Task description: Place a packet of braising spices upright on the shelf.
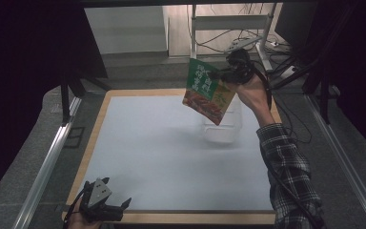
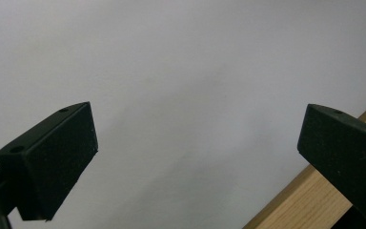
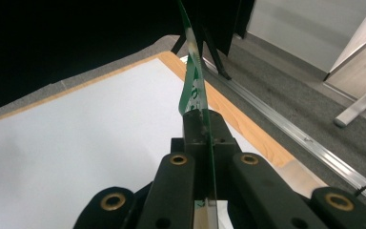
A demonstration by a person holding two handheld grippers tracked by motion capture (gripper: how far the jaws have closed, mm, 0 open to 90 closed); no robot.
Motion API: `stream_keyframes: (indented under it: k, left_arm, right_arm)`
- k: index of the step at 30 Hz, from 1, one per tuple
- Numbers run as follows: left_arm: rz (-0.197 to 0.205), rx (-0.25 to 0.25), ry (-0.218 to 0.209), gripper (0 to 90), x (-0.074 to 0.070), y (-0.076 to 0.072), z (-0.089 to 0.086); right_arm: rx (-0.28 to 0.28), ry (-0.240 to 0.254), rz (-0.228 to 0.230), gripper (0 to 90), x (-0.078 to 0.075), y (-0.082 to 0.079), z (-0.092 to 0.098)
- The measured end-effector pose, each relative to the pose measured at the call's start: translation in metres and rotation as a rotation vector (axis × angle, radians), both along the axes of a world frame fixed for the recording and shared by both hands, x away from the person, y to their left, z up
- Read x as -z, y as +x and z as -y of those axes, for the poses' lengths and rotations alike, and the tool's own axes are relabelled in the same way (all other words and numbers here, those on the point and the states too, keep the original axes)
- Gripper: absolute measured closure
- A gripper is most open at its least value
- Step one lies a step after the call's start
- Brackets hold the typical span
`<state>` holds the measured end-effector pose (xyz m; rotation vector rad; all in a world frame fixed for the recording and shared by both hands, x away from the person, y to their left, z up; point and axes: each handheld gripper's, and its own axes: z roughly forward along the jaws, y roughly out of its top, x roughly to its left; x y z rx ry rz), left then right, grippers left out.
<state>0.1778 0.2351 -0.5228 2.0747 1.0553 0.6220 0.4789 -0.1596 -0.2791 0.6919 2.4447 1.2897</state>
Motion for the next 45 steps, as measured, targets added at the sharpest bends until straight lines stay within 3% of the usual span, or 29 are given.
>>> stream_keyframes:
  k: [16, 24, 45]
  left_arm:
    - [0.002, -0.004, 0.001, 0.0, 0.0, 0.0, 0.0]
    - [0.001, -0.003, 0.003, 0.0, 0.0, 0.0, 0.0]
    - [0.003, -0.002, 0.001, 0.0, 0.0, -0.001, 0.0]
  right_arm:
    - [0.029, -0.044, -0.056, 88.9, 0.013, -0.009, 0.037]
    - [0.06, -0.03, -0.102, 88.9, 0.028, -0.008, 0.055]
    - [0.082, -0.053, -0.161, 88.9, 0.062, 0.005, 0.048]
